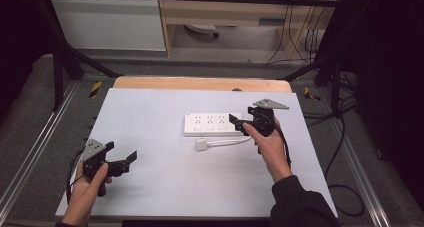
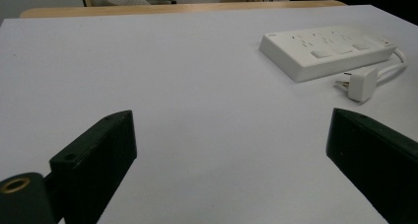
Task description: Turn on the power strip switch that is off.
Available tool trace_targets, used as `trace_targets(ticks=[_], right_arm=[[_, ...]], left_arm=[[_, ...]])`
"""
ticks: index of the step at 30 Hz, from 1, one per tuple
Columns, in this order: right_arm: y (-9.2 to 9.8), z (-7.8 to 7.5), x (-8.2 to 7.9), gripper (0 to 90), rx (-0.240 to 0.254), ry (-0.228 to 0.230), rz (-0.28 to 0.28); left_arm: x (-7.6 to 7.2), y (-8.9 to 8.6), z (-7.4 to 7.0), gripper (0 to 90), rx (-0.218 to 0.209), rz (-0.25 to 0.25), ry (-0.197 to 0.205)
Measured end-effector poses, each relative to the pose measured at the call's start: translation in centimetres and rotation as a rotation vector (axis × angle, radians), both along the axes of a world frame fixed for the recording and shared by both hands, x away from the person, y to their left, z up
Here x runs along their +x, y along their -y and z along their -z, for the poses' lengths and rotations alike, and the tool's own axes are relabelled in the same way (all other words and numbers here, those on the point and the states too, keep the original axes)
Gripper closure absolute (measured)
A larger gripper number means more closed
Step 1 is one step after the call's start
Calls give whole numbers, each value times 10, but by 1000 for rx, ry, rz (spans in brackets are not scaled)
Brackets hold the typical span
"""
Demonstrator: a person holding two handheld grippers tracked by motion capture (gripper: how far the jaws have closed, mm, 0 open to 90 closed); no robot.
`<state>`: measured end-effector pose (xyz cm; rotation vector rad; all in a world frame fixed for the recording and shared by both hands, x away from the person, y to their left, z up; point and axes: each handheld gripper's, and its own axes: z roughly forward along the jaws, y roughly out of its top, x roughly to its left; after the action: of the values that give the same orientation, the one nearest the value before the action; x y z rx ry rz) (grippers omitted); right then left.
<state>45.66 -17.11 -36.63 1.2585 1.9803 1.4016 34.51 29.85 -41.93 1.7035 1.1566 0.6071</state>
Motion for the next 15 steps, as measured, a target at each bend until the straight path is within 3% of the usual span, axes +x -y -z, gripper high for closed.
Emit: trace_targets(ticks=[4, 15], right_arm=[[-1, -1, 4, 276, -9, 13, 17], [-17, 4, 18, 746, -34, 43, 10]], left_arm=[[0, -1, 0, 50, -3, -1, 0], [0, -2, -1, 54, -8, -7, 3]])
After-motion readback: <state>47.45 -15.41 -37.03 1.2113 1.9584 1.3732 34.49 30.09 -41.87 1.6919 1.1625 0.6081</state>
